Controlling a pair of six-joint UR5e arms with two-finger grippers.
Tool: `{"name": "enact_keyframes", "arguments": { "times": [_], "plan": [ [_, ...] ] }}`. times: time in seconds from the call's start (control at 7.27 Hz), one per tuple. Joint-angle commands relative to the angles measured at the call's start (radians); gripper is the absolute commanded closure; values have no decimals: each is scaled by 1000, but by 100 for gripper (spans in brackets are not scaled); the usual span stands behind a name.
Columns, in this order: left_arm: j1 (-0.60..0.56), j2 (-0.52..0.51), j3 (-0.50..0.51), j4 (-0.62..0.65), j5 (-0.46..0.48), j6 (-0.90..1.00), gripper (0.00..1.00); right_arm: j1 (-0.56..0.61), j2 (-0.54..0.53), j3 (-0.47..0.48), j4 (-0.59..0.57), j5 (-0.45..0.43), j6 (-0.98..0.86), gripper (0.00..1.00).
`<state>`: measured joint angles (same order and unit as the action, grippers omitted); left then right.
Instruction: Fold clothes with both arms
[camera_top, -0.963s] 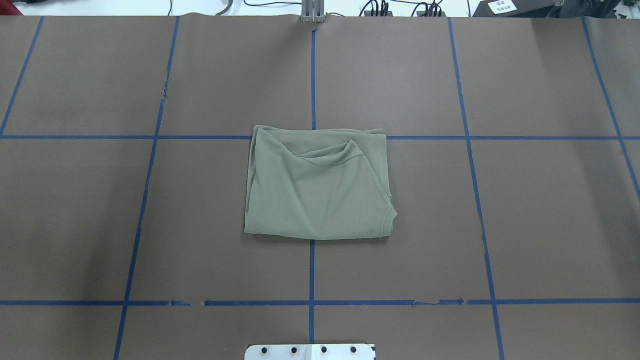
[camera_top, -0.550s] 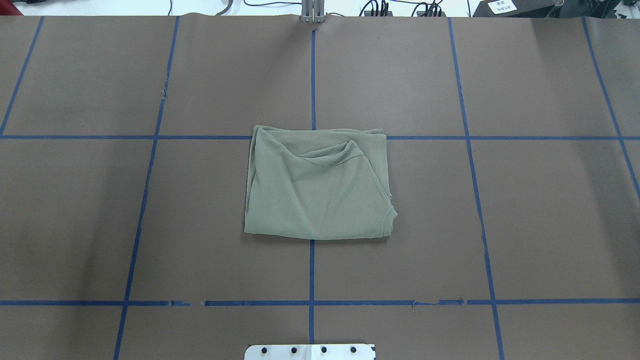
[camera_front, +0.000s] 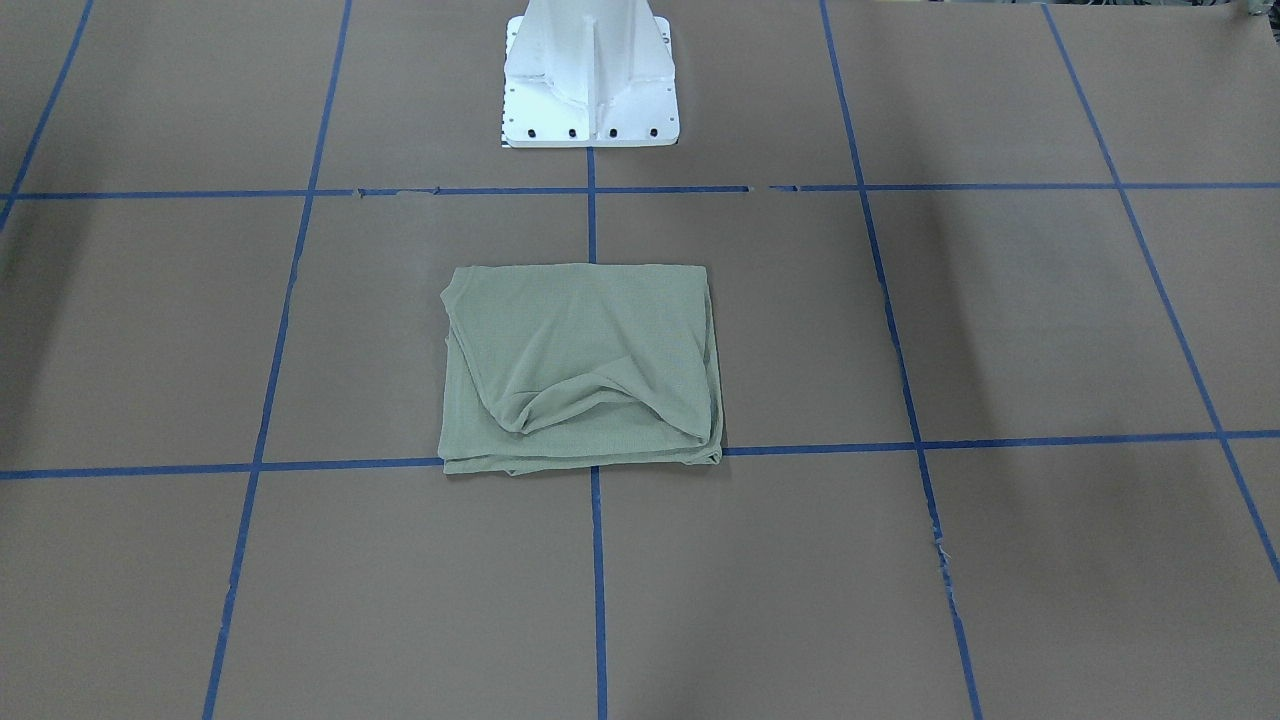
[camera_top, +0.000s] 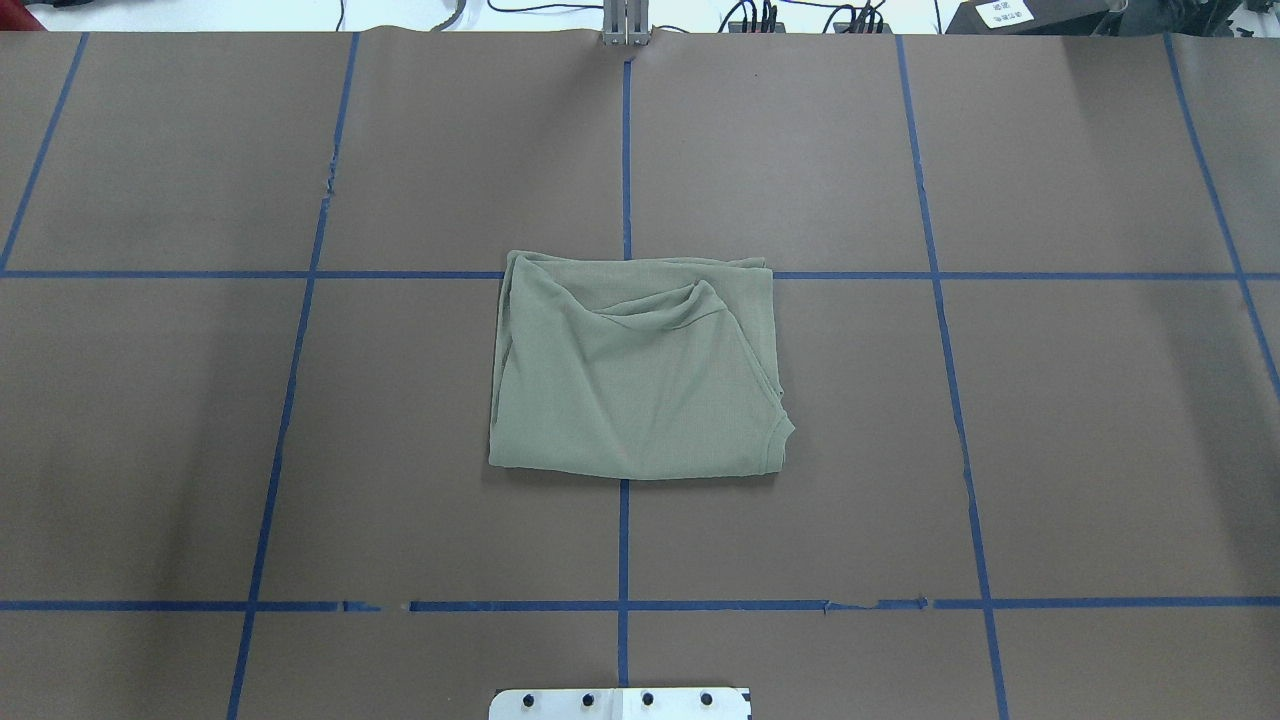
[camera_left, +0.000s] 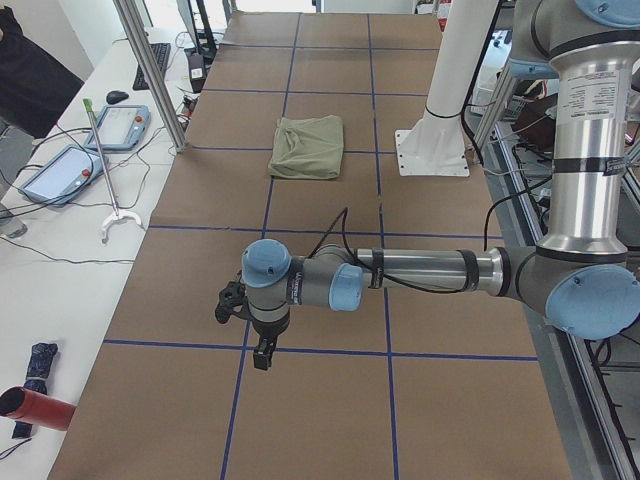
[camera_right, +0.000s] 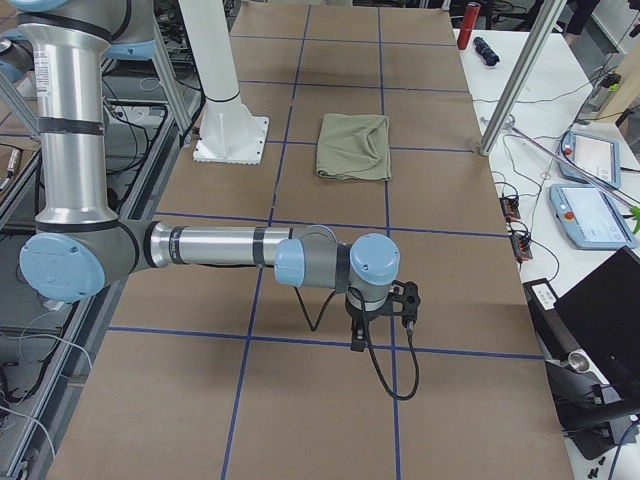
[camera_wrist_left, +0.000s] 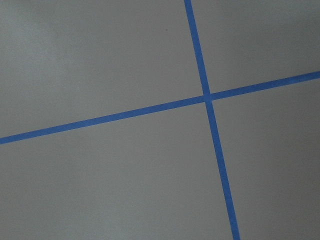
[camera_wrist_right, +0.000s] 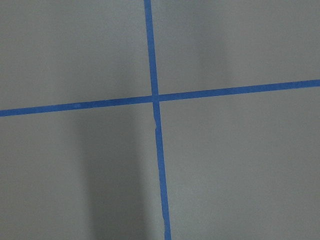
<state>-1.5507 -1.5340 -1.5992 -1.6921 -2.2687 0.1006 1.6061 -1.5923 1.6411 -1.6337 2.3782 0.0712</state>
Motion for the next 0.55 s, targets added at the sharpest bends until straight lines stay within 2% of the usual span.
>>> {"name": "enact_keyframes", "arguments": {
  "times": [0.0, 0.41],
  "plan": [
    [0, -1, -4, -4, -37, -171, 0, 0, -6, 14, -2, -2, 16, 0],
    [1, 0, -1, -11, -37, -191, 0, 0, -5, 17, 0, -1, 18, 0]
  ]
}}
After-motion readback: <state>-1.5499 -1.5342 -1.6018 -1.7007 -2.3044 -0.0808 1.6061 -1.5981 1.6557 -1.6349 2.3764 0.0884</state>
